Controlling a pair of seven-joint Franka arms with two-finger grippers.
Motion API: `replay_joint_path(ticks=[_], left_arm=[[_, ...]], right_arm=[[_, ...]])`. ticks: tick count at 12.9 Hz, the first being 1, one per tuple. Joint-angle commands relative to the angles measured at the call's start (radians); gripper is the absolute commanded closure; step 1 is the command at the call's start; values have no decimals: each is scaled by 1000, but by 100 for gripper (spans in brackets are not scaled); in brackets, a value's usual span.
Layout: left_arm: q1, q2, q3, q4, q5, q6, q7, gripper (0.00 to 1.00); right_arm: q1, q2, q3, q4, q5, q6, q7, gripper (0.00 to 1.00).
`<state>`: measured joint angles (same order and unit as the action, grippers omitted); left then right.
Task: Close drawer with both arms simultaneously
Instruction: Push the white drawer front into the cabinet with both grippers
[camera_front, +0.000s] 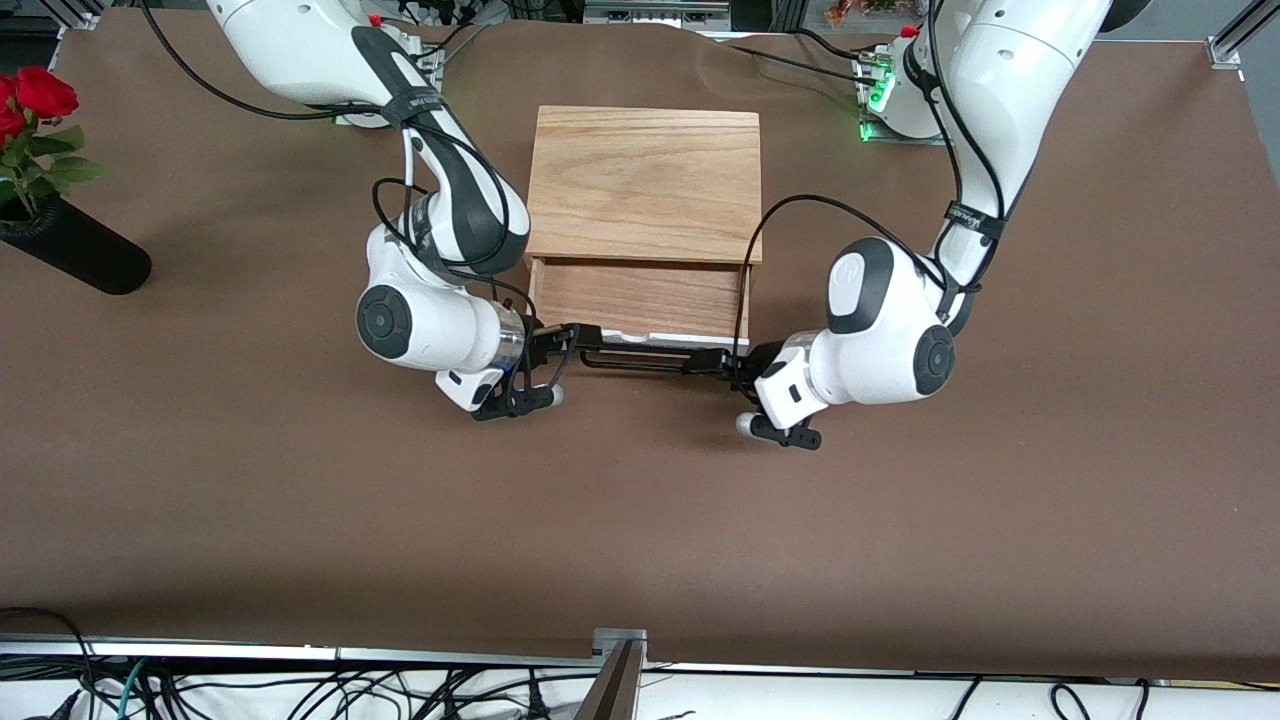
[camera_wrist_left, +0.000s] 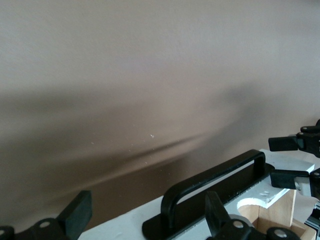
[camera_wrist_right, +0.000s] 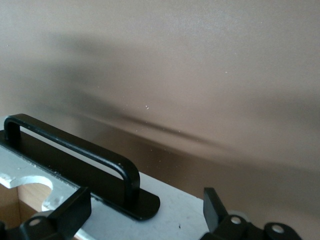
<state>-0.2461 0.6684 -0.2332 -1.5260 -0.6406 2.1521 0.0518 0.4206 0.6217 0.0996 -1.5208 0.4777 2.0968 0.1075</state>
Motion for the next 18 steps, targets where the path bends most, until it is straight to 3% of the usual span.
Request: replay_joint_path(ticks=[1,8,11,18], left_arm=[[-1,11,-5,-2,-33,-50,19,0],[-1,11,-17,-2,-39,-199,10,0],[-1,8,-17,0,-37,-329,-35,0],[-10,20,-17,-3,-34,-475,-49,0]], right_arm=[[1,-13,3,-36,21,-47,-23,0],[1,-14,3,-62,21,-145,-22,0],[3,-25,8,-93,22,-181,-23,0],[1,-88,43,-170,79,-259,-5,0]])
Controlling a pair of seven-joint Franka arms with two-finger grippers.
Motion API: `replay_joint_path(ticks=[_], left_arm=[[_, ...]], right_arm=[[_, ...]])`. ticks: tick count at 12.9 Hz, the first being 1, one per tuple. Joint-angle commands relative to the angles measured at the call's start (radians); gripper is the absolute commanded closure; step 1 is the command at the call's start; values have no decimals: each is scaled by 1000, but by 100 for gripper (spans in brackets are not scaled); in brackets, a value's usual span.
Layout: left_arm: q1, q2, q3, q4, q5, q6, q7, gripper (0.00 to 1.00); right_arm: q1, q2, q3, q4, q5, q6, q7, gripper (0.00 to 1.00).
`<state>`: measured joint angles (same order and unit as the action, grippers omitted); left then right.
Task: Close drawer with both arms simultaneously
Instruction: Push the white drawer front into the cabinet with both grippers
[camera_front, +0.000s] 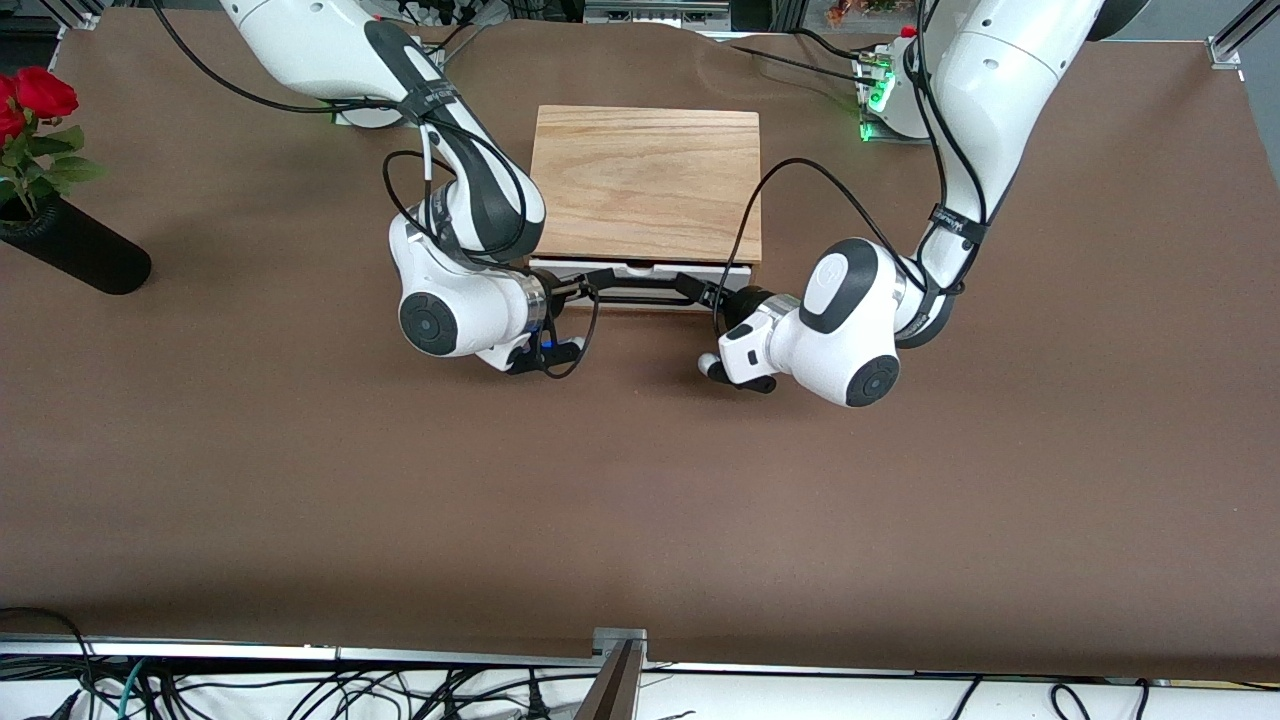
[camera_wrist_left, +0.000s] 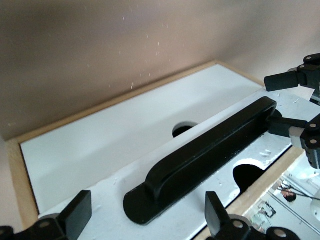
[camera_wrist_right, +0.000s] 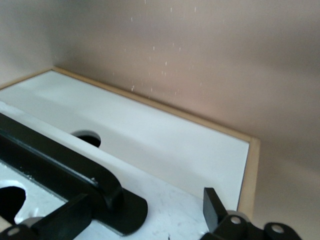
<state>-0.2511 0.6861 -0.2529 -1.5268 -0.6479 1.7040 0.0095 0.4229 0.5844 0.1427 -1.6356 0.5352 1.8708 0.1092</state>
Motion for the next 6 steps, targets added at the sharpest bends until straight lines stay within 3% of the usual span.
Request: replay_joint_path(ticks=[1,3,6], left_arm=[[-10,9,3,-1,-27,-61,-6,0],[-11,18,3,-1,-27,-105,-5,0],[-8,17,3,10,-18,-122,-2,0]], right_arm=[[-1,-54,0,-58,22,-44,-6,0],[-1,-66,0,-69,22,-55,-8,0],[-27,-66,-43,0,5,-99,-25,0]])
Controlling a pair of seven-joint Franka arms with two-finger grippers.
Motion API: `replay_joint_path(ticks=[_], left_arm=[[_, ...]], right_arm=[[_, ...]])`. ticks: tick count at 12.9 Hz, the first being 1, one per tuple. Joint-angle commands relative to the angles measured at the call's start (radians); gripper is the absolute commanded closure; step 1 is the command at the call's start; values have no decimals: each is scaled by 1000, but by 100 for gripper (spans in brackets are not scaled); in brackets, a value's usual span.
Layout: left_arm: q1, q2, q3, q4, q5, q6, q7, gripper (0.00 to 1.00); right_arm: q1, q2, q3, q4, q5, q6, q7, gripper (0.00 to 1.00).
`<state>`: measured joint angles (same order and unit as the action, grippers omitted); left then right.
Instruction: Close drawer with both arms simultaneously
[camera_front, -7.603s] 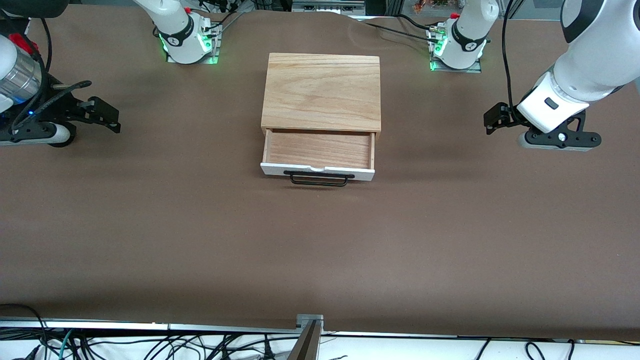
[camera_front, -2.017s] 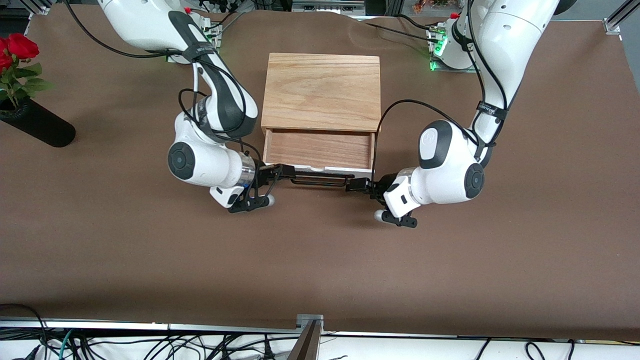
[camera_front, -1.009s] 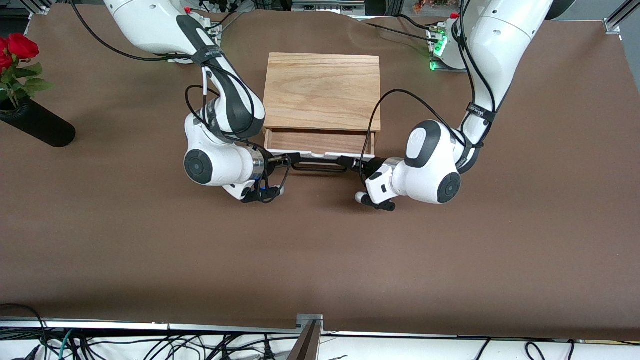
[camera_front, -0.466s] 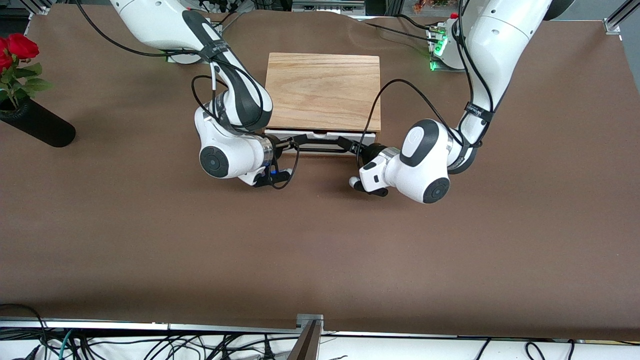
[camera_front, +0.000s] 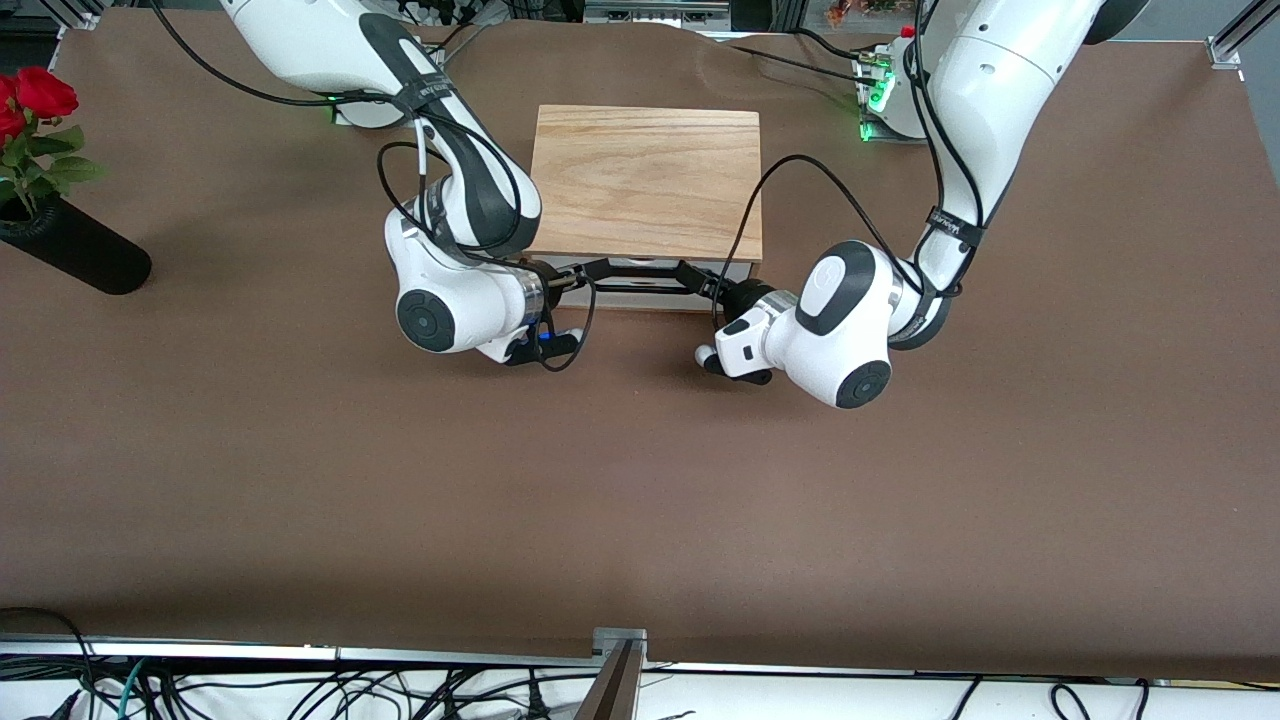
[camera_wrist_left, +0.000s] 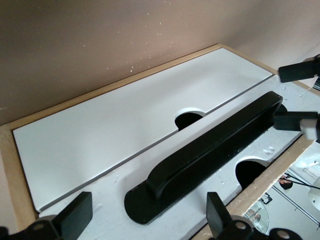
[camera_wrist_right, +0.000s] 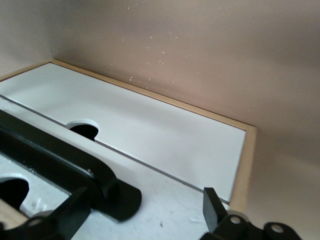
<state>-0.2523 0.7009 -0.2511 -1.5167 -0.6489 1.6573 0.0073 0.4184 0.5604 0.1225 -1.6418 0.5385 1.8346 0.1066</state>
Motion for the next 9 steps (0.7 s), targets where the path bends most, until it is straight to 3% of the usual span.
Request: replay_joint_path(ticks=[1,3,6,9], left_arm=[[4,-6,3,9,-15,-76,2,0],[42,-21,10,83,-6,-76,6,0],[140,-59,12,177,61,-76,11,0],[186,-118,10,213,336,-76,48,0]], right_arm=[[-41,-42,-36,41,1,-70,-22,0],[-85,-42,-50,106,-12,-115,-22,0],[-107,-65,-78,154,-182,-114,-10,0],[-107,-163,-155,158,-328,-101,-45,0]])
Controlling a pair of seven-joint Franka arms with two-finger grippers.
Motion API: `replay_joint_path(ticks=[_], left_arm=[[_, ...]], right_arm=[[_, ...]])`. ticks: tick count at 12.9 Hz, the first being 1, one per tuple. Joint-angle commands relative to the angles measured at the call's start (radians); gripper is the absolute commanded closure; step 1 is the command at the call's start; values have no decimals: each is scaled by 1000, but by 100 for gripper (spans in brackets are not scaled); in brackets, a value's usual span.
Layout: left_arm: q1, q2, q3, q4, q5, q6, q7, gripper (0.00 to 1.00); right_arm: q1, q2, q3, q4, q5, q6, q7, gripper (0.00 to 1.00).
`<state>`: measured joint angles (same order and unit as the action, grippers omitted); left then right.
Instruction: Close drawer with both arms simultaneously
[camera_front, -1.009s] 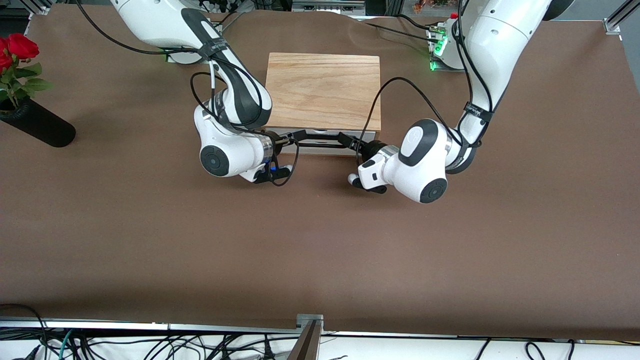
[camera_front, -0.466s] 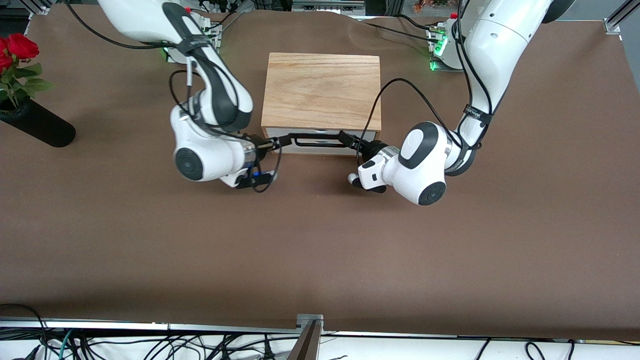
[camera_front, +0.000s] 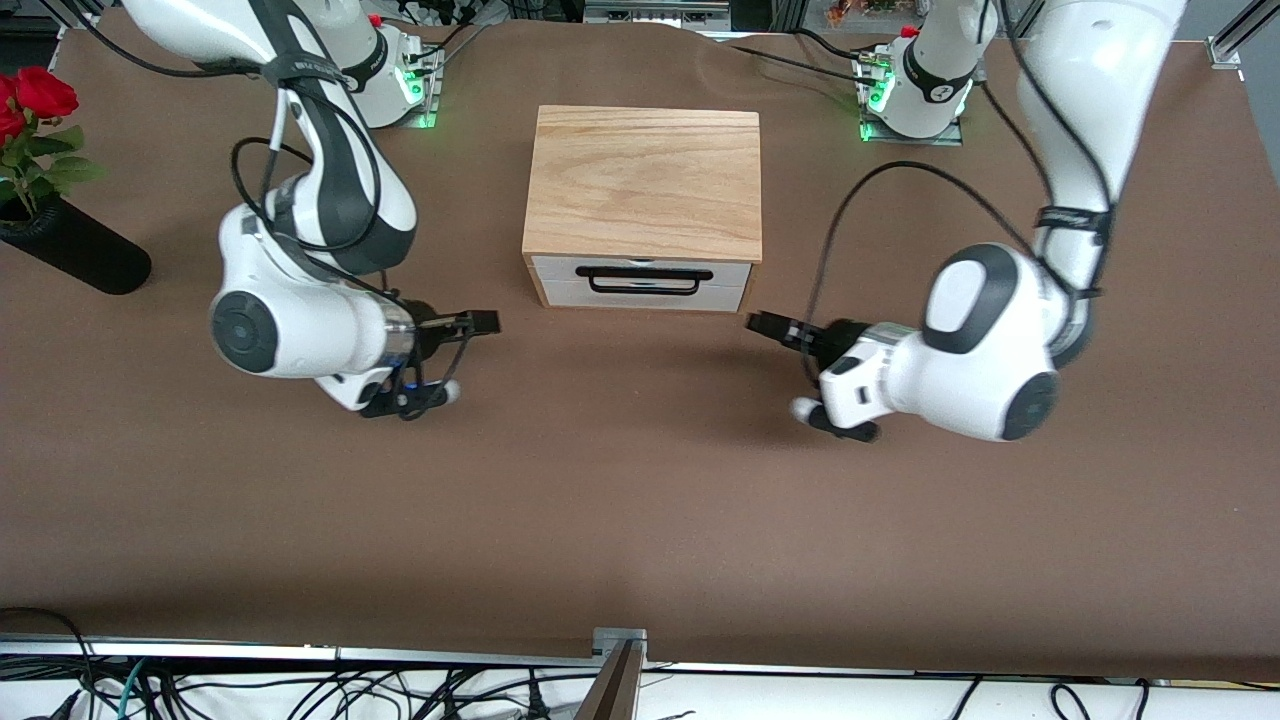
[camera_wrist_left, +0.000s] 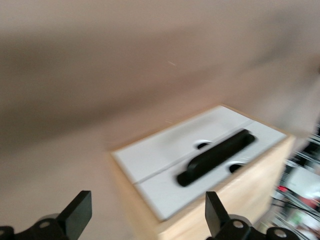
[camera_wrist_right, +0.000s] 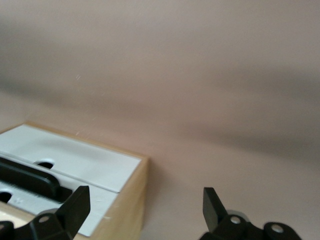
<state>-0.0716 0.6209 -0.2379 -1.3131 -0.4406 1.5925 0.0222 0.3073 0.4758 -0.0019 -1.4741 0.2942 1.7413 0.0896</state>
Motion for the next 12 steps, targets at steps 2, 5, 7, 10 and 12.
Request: replay_joint_path(ticks=[2,5,7,10,12], left_arm=[[10,-96,0,9,312,-12,39,0],[50,-167,8,9,522,-12,41,0],[98,-241,8,-4,513,-11,45,0],[101,-386,60,-69,508,-3,16,0],[90,-497,135,-223,508,13,59,0]], right_arm=[[4,-138,-70,-9,-174,-20,-74,0],[4,-190,-156,-9,-191,-19,-88,0],[3,-239,-196,-20,-190,-77,-96,0],[-31,-310,-194,-49,-208,-132,-94,0],[-34,-386,-190,-116,-263,-140,-91,0]])
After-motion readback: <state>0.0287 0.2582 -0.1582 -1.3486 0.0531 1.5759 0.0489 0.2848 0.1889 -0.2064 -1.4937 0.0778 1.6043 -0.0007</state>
